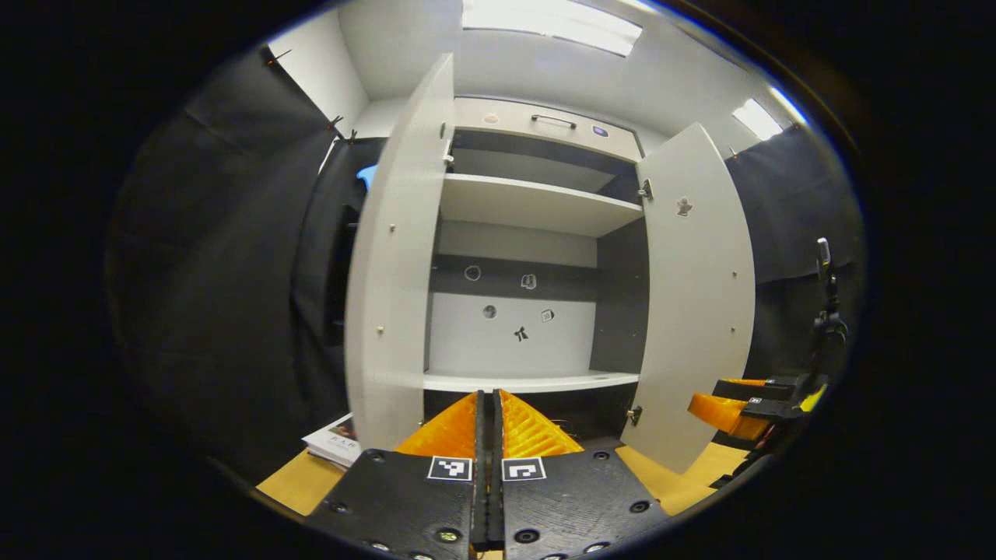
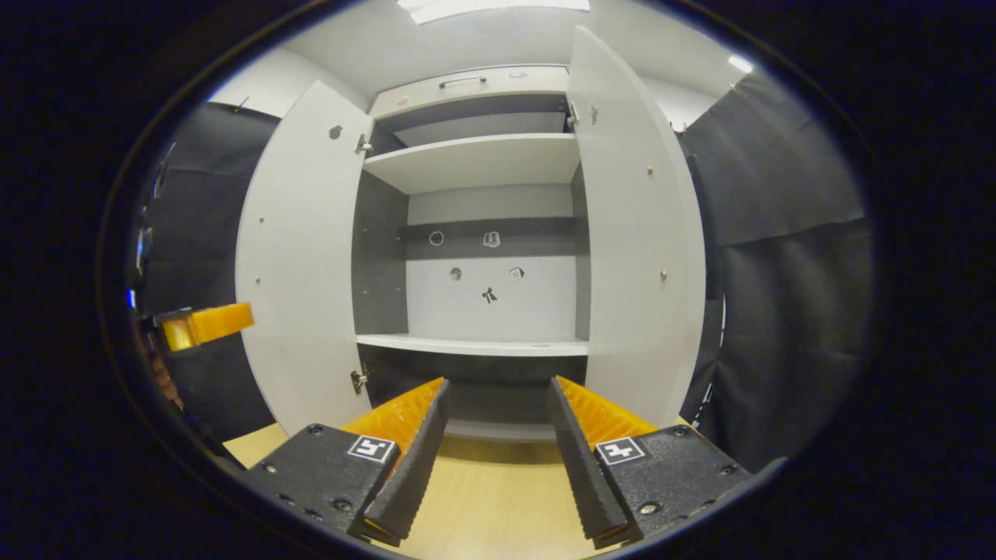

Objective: Open the right door of the double-door shoe cabinet with the right hand, and open the left door with the left hand.

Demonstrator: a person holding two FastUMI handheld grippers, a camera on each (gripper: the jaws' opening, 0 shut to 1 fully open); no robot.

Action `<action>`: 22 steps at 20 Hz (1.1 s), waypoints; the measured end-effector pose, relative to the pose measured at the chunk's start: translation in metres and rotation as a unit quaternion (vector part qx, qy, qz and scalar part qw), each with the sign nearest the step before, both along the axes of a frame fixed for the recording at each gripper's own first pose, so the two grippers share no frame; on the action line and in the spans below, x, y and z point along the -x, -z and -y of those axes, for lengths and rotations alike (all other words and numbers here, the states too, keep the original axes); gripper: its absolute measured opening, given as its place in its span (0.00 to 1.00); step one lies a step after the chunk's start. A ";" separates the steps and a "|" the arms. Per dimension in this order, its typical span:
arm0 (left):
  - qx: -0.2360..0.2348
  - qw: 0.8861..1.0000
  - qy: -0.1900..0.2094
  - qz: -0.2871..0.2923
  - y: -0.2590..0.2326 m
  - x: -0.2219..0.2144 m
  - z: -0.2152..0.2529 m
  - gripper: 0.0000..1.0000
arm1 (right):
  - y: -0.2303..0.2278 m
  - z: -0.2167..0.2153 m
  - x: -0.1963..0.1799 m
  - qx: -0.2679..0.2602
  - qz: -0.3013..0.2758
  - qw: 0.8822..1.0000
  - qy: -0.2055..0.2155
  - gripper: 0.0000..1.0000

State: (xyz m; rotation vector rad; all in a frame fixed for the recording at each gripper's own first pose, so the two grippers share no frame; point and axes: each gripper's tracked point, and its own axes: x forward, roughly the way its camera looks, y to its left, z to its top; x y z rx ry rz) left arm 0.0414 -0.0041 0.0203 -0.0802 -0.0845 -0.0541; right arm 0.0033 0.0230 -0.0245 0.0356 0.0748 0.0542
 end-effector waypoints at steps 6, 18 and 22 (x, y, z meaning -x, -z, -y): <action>-0.006 1.000 -0.012 0.017 0.028 -0.038 0.051 0.24 | 0.016 0.026 0.010 0.009 0.004 1.000 0.021 0.82; -0.025 0.998 -0.043 0.042 0.013 -0.033 0.056 0.93 | 0.011 0.044 0.003 -0.002 0.021 0.999 0.035 0.82; -0.024 0.998 -0.053 0.036 0.016 -0.027 0.052 0.93 | 0.018 0.035 0.004 0.000 0.013 1.000 0.023 0.82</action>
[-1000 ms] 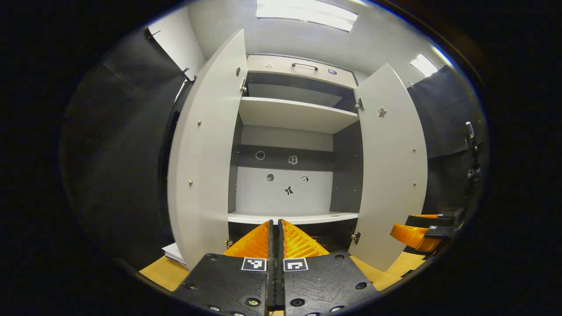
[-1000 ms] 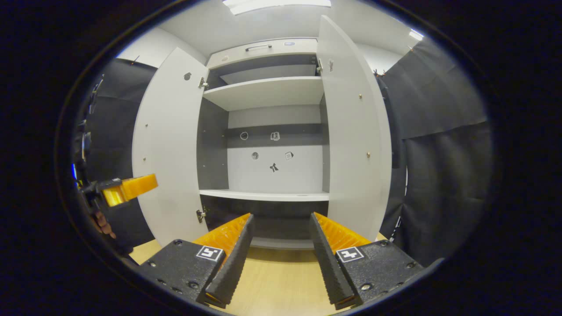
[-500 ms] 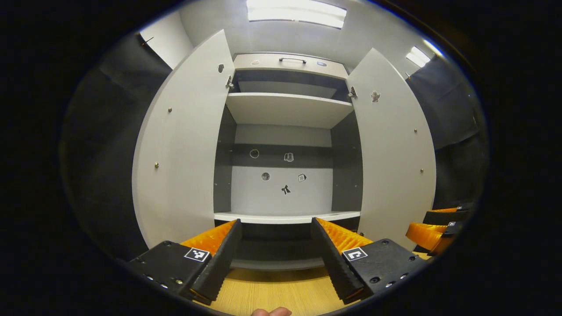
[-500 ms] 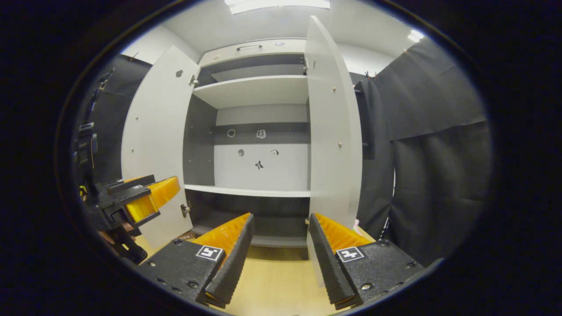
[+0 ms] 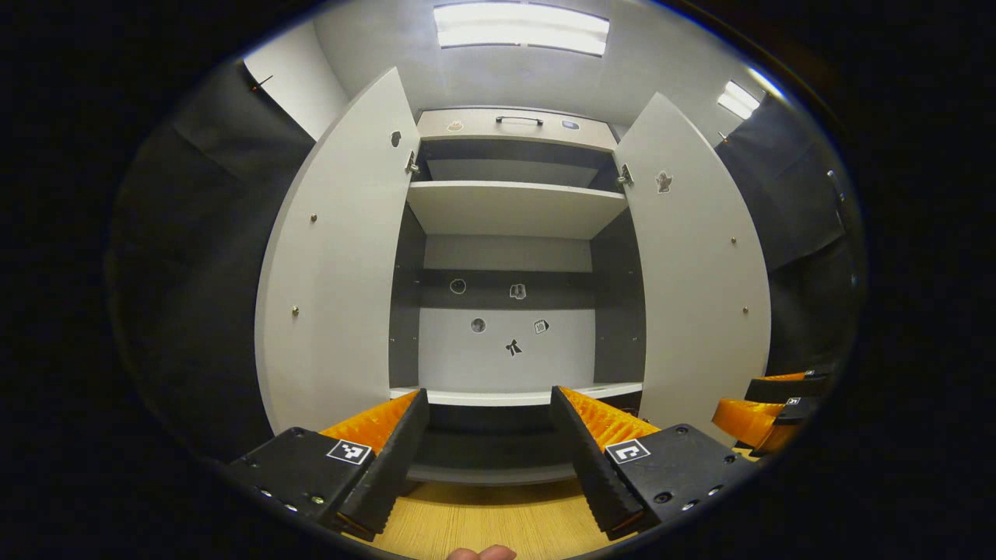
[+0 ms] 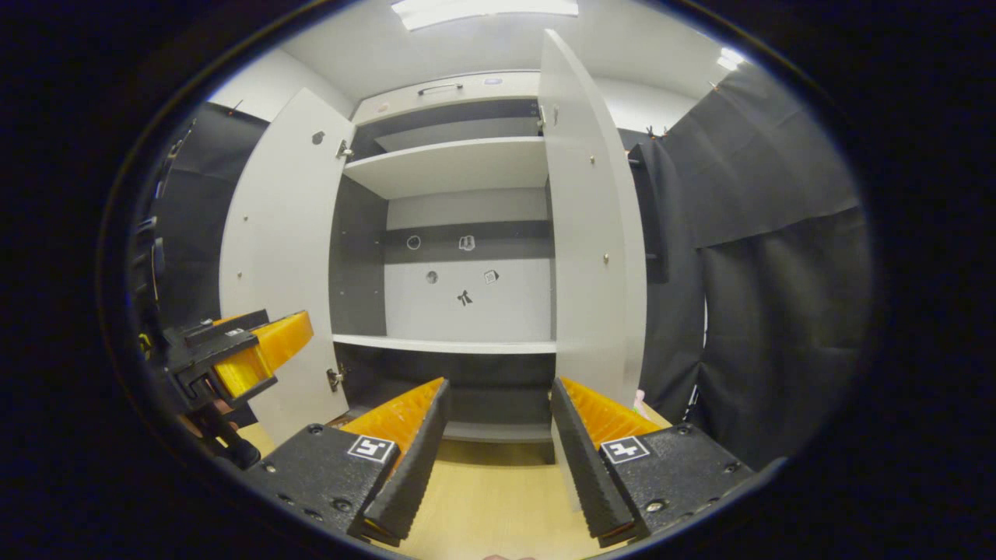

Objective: Open the right door of the double-door shoe cabinet with the right hand, and open the left door with the left hand.

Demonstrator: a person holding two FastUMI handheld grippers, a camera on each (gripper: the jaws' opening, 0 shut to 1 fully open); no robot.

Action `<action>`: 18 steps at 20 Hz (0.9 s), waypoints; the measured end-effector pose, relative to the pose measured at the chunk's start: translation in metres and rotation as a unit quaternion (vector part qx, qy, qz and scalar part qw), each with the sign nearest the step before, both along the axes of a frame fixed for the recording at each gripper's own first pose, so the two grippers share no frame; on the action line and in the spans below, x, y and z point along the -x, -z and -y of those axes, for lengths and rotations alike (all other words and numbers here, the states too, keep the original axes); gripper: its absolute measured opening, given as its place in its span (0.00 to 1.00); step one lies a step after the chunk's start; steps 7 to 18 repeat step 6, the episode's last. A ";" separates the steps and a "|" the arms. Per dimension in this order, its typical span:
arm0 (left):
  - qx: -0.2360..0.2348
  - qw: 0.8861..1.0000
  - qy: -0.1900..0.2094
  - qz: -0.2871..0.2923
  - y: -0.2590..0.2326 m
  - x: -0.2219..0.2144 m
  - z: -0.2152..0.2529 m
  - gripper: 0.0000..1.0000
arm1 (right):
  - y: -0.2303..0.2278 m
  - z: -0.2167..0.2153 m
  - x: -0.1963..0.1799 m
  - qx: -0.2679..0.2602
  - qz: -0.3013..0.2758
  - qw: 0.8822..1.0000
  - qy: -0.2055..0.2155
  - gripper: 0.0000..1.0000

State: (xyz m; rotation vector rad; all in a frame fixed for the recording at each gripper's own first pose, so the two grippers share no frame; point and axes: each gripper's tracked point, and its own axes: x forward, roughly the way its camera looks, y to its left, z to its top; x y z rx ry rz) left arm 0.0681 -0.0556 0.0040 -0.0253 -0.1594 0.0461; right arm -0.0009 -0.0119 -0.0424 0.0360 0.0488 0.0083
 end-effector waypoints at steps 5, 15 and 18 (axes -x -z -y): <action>-0.003 1.000 -0.009 -0.001 -0.002 0.002 -0.005 0.93 | 0.000 -0.005 -0.001 -0.002 -0.001 1.000 -0.008 0.82; -0.002 1.000 -0.008 -0.001 -0.002 0.002 -0.005 0.93 | -0.001 -0.004 -0.001 -0.003 0.000 1.000 -0.007 0.82; -0.002 1.000 -0.008 -0.001 -0.002 0.002 -0.005 0.93 | -0.001 -0.004 -0.001 -0.003 0.000 1.000 -0.007 0.82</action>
